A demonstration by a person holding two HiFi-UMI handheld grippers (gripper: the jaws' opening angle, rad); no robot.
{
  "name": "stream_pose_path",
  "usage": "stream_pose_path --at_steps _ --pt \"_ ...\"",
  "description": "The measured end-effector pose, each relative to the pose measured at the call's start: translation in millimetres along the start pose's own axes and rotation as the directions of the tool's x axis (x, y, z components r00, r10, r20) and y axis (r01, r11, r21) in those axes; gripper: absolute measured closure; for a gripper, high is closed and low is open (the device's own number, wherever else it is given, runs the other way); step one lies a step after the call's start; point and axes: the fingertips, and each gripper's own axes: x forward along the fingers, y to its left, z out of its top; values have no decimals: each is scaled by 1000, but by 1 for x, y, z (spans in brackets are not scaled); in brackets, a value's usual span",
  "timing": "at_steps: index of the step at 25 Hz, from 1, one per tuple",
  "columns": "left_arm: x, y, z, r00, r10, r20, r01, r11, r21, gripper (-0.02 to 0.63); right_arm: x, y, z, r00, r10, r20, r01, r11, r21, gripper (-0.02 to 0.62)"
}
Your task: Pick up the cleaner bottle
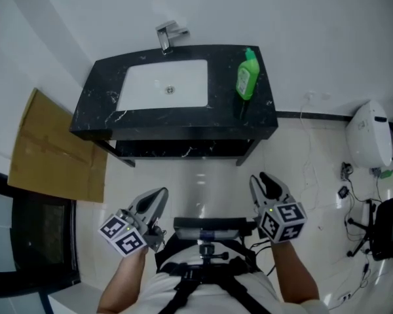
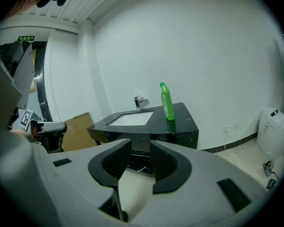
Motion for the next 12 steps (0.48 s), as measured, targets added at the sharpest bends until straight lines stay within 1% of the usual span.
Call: stream_pose_path --at_steps 3,12 --pt "3 13 6 1000 -16 -5 15 1000 -12 612 10 7 3 1000 3 -1 -3 1000 -21 486" --pt "4 52 28 991 -121 -59 120 993 -19 612 34 31 20 996 -89 29 89 996 -11 486"
